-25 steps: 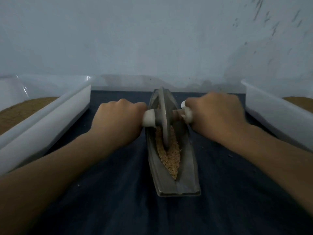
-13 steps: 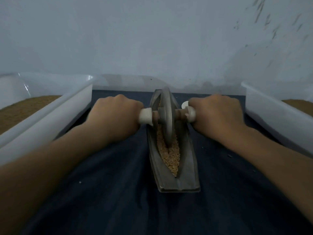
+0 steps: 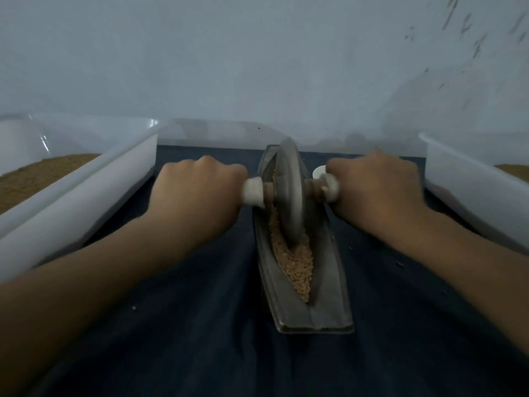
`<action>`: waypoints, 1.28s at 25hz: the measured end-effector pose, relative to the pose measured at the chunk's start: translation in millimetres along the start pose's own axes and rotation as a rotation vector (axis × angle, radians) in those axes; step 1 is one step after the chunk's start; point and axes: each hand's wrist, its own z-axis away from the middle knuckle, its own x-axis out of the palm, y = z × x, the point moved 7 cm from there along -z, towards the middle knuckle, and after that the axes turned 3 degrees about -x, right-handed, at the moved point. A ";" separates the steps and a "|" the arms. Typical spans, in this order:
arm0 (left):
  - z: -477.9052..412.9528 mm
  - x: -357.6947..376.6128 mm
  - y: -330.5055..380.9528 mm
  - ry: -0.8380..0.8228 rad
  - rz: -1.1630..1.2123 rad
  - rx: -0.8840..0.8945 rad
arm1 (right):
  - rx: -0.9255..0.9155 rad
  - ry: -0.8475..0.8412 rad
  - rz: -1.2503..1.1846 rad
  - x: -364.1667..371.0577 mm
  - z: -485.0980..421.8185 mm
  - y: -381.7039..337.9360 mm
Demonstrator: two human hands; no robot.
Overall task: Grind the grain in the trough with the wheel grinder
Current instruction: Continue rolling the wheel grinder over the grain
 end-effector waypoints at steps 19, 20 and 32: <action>-11.9 2.2 1.7 -0.001 0.074 -0.044 | -0.020 -0.033 -0.029 0.1 -8.9 -5.1; 5.8 -7.6 2.7 0.061 0.064 0.012 | -0.049 0.066 0.018 -7.5 7.6 -5.0; -25.8 -10.3 14.9 -0.102 -0.029 0.055 | 0.049 0.036 -0.105 11.7 8.2 5.3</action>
